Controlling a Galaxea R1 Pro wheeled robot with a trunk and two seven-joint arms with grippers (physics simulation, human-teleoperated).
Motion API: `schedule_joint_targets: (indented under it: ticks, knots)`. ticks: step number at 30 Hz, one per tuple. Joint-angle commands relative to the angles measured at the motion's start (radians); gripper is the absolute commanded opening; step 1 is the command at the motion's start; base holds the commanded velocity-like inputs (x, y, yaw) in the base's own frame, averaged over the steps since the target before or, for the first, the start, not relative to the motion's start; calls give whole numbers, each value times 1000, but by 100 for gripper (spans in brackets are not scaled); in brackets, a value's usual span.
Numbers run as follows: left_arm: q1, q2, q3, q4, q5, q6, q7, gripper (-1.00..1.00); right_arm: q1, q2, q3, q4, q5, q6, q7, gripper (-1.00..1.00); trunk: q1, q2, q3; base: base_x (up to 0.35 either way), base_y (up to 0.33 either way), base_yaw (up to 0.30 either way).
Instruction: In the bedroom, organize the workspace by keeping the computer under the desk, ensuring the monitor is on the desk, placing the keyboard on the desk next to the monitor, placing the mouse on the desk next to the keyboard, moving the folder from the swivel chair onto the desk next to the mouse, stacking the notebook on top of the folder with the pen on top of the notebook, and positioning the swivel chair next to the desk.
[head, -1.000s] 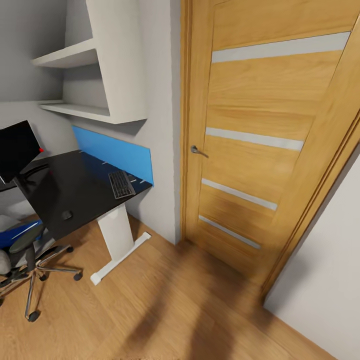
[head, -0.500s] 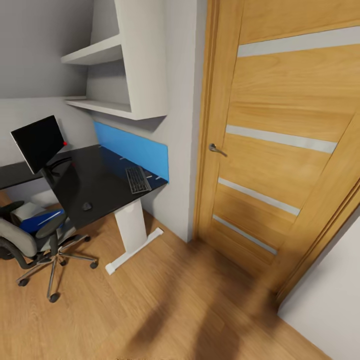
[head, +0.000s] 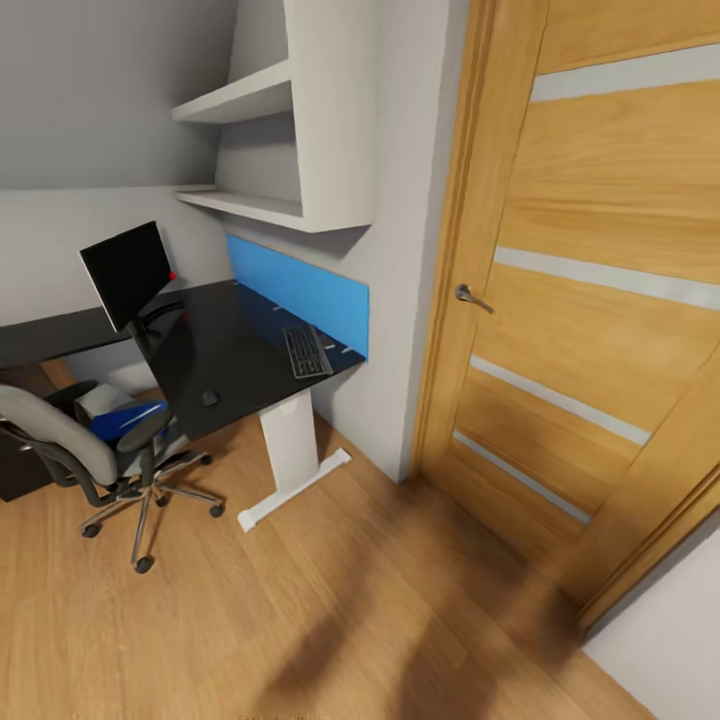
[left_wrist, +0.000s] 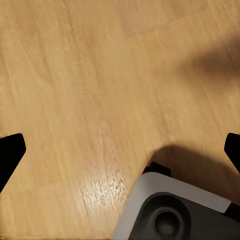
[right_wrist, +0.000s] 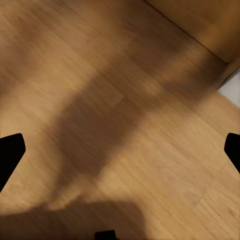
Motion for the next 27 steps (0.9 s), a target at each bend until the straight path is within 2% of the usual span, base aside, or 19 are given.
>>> schedule_joint_targets:
  ticks: [1, 11, 27]
  knots:
    - [-1, 0, 3, 1, -1, -3, 1, 100, 0, 0, 0, 0, 2, -2, -4, 100, 0, -1, -2, 0, -179, 217]
    - [-1, -1, 4, 1, -1, -3, 1, 100, 0, 0, 0, 2, 2, -2, -4, 100, 0, -1, -13, 0, -259, 217]
    - [-1, -1, 4, 1, -1, -3, 1, 100, 0, 0, 0, 2, 2, -2, -4, 100, 0, -1, -30, 0, -126, 217]
